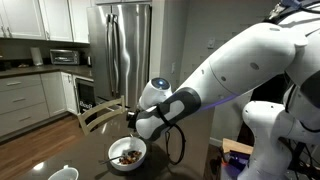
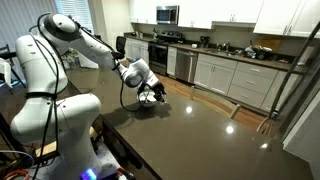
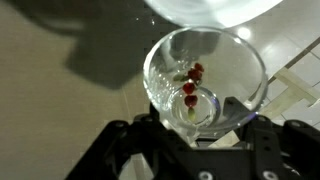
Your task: Pour the contents of the glass cup into the bowl
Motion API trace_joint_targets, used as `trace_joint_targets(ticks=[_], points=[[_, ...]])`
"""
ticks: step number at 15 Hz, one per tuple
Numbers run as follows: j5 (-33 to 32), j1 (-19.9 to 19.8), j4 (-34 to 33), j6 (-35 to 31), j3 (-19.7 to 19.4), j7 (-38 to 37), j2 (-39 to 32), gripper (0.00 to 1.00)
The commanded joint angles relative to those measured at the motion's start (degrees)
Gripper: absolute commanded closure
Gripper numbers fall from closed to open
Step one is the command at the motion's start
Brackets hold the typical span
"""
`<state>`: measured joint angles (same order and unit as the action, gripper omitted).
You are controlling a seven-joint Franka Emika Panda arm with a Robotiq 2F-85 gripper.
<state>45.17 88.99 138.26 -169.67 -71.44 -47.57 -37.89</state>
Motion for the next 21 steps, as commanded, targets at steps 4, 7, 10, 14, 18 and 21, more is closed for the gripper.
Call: trace_joint_targets(ticks=[4,7,10,14,18,21], points=[[-5.29,-9.17,-2.98,4.13,3.52,-2.8,9.8,0.58],[-7.53,-15.16,-4.24,5.45,7.56,-4.29,13.13,0.58],[-9.78,-22.33,-5.21,6.3,13.22,-6.19,16.43,0.58],[-12.89,-34.2,-6.41,6.93,23.37,-9.07,19.63,0.58],[-15.5,-47.93,-7.48,6.72,35.77,-12.01,20.97,0.58],[-18.71,-57.95,-8.22,5.68,45.02,-15.27,20.83,0.58]])
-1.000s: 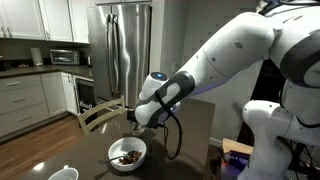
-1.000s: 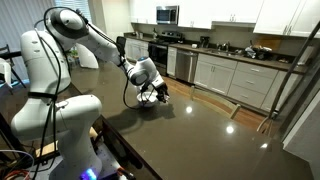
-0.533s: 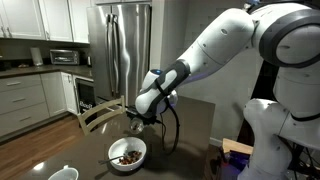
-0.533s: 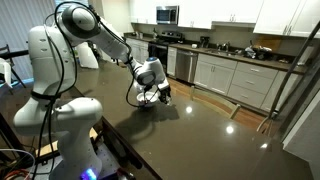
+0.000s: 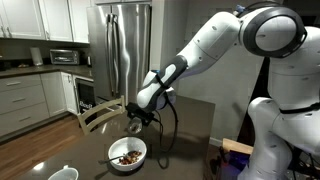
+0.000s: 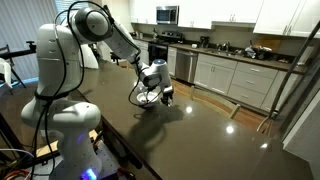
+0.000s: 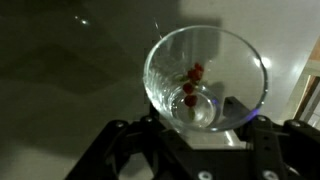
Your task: Pour the contents of the glass cup into the bowl
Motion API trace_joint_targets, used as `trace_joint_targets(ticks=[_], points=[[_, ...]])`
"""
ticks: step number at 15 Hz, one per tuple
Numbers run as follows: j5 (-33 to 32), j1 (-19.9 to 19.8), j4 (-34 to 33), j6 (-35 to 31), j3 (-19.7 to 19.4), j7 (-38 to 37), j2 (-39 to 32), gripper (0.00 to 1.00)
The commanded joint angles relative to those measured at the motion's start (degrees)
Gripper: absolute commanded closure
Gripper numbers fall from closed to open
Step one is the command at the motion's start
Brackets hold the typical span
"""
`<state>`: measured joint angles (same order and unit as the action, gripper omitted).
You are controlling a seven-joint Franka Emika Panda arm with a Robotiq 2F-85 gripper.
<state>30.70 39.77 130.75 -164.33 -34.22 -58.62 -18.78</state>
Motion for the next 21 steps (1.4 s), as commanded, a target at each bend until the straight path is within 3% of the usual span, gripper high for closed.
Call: trace_joint_targets(ticks=[1,2,4,5,6,12,13,14,20,21], points=[[-1.08,-3.22,-0.29,-0.03,2.9,-0.92,0.09,0.58],[-1.43,-4.63,-0.36,-0.04,4.06,-1.18,0.0,0.33],[-1.43,-4.19,-0.34,-0.04,3.53,-1.18,-0.29,0.33],[-7.75,-11.17,0.22,-1.44,10.34,-5.52,1.01,0.33],[-7.76,-10.95,0.22,-1.44,10.29,-5.52,0.97,0.58],[-11.72,-21.54,-0.66,-0.08,19.52,-11.12,0.5,0.58],[-12.61,-22.47,-0.17,-0.96,20.79,-10.16,0.01,0.33],[-12.75,-23.42,-0.19,-0.9,21.39,-10.4,-0.04,0.33],[-12.8,-24.05,-0.26,-0.86,21.99,-10.91,-0.07,0.33],[-12.8,-24.05,-0.26,-0.86,21.99,-10.94,-0.07,0.58]])
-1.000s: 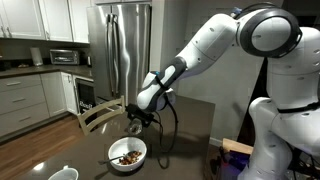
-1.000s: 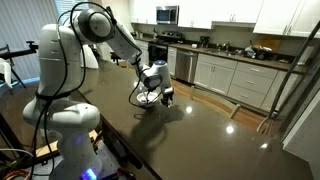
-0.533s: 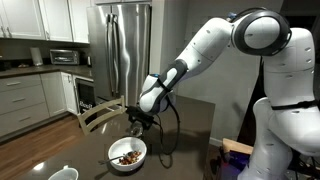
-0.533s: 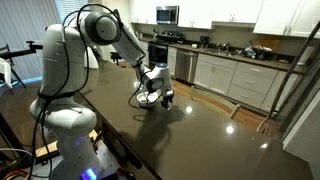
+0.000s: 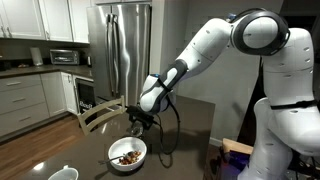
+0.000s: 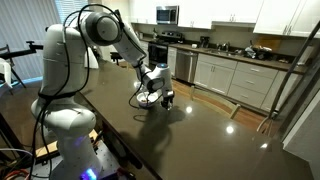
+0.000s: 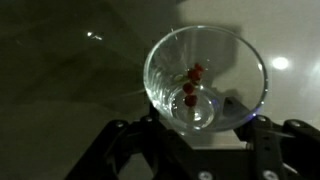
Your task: Pour the contents of the glass cup into the bowl
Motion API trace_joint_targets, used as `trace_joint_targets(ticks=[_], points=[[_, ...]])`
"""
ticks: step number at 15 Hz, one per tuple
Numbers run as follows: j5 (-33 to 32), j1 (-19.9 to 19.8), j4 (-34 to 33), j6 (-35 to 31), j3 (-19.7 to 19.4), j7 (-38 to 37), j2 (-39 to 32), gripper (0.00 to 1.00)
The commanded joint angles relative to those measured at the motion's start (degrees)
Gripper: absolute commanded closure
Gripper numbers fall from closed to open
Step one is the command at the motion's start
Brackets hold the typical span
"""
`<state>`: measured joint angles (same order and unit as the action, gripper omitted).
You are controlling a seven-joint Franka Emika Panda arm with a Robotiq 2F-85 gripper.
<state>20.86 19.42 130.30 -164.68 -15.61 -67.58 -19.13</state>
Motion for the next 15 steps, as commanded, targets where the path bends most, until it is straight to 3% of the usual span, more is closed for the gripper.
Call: trace_joint_targets(ticks=[1,9,10,15], points=[[-2.81,-4.25,0.1,-0.19,3.87,-1.85,0.24,0.58],[-0.79,-10.54,-1.12,2.12,8.75,-1.14,-0.1,0.58],[-1.97,-10.2,-0.44,0.28,8.76,-0.77,-0.12,0.33],[-1.83,-10.94,-0.5,0.34,9.14,-0.69,-0.13,0.33]])
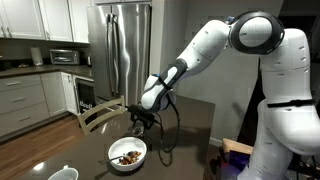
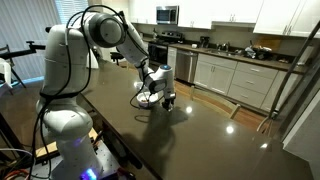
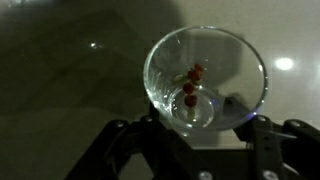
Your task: Pour the contents of the glass cup into the bowl
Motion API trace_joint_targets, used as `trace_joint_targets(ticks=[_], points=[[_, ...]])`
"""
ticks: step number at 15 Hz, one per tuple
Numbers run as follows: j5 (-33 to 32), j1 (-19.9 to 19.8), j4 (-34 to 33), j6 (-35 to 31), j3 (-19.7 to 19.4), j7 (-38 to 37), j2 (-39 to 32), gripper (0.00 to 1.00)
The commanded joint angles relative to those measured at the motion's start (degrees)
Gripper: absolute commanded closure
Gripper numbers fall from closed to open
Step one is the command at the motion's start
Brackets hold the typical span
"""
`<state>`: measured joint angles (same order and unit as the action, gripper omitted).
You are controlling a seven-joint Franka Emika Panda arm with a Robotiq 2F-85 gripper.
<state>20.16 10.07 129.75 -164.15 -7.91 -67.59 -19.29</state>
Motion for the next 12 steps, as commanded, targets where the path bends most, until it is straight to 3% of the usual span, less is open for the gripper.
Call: trace_joint_targets(ticks=[1,4,5,10,11,12], points=[[-1.13,-1.61,0.05,-0.18,1.44,-0.68,0.04,0.33],[-1.13,-1.61,0.04,-0.18,1.46,-0.68,0.04,0.33],[-0.22,-2.2,-0.09,0.58,2.05,-0.26,0.3,0.58],[5.24,-6.76,-1.08,4.0,6.95,2.42,1.1,0.58],[2.11,-4.55,-0.35,1.1,4.98,-0.23,0.21,0.33],[2.68,-5.18,-0.6,1.82,5.64,-0.13,0.21,0.33]])
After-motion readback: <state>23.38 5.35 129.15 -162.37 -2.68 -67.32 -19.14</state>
